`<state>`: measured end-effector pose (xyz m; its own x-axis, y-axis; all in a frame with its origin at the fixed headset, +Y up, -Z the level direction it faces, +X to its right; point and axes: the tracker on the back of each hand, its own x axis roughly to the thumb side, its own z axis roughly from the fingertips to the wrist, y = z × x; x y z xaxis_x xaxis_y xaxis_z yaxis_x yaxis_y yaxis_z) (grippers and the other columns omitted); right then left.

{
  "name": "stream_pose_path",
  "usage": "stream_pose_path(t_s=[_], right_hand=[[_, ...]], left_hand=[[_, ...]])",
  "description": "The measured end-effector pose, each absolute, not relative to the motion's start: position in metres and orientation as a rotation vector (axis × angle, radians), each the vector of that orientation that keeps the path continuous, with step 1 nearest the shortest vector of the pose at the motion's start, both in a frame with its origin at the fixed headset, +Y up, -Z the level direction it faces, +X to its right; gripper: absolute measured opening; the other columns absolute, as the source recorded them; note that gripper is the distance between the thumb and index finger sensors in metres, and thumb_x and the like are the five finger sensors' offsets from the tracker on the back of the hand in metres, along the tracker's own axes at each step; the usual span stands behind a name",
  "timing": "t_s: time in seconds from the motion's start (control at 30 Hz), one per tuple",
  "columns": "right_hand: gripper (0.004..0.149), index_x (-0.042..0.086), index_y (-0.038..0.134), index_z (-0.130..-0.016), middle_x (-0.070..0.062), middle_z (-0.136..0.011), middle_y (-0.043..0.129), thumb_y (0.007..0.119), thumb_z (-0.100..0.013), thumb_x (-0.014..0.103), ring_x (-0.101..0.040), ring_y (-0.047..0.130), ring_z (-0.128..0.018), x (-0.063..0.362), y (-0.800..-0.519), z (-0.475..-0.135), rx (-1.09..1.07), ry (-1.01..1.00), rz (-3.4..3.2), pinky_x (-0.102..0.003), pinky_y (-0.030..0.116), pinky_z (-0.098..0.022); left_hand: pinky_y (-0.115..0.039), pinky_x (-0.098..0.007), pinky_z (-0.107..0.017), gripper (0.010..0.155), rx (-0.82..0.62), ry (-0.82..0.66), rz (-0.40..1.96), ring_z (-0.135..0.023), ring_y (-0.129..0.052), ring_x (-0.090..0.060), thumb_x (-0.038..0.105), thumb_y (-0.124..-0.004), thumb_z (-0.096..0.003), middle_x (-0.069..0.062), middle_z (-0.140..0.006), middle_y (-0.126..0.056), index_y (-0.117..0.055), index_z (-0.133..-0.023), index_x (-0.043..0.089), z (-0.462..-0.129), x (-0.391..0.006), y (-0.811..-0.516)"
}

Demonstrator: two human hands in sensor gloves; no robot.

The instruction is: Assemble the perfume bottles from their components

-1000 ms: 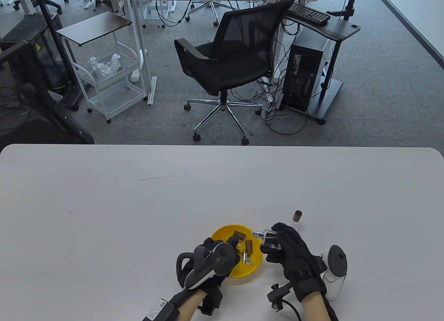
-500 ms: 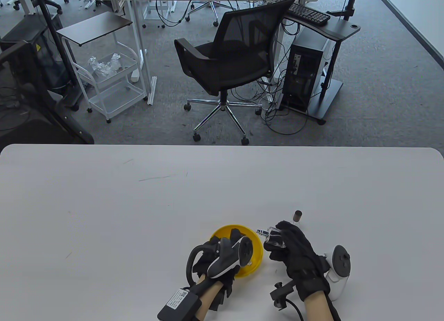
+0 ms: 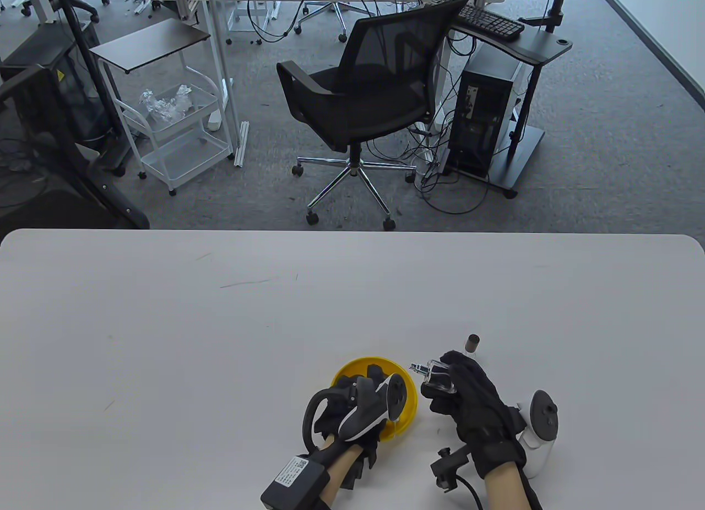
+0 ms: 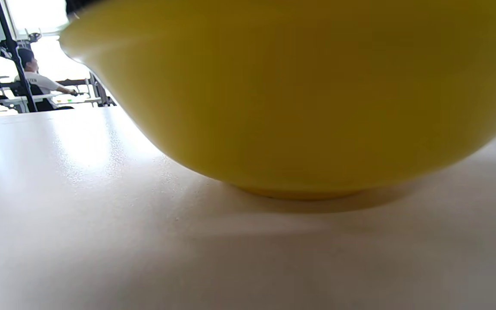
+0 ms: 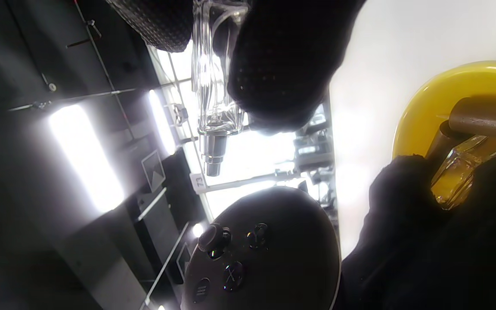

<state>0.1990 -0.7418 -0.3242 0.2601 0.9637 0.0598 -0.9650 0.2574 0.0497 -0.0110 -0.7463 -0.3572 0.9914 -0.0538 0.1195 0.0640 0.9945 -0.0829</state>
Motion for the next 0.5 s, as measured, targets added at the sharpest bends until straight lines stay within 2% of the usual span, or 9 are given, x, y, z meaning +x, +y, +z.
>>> stream_pose_path(t_s=[0.27,0.5], right_hand=[[0.047,0.004,0.052,-0.105,-0.020,-0.092,0.077,0.063,-0.067,0.030,-0.034,0.095,-0.064,0.1989,-0.7422,-0.3238,0.074,-0.013,1.300,-0.028,0.088,-0.041],[0.048,0.003,0.052,-0.105,-0.020,-0.092,0.076,0.063,-0.067,0.030,-0.034,0.095,-0.064,0.1990,-0.7423,-0.3238,0.072,-0.011,1.298,-0.028,0.088,-0.041]], left_hand=[[-0.082,-0.040,-0.048,0.066,-0.113,-0.075,-0.023,-0.069,-0.095,-0.032,0.055,-0.083,-0.0474,-0.009,-0.086,-0.096,-0.066,-0.106,0.031,-0.3628,-0.0114,-0.7463],[-0.081,-0.042,-0.051,0.067,-0.184,0.000,0.061,-0.073,-0.093,-0.033,0.052,-0.086,-0.0464,-0.011,-0.088,-0.094,-0.064,-0.106,0.033,-0.3672,-0.0123,-0.7446]])
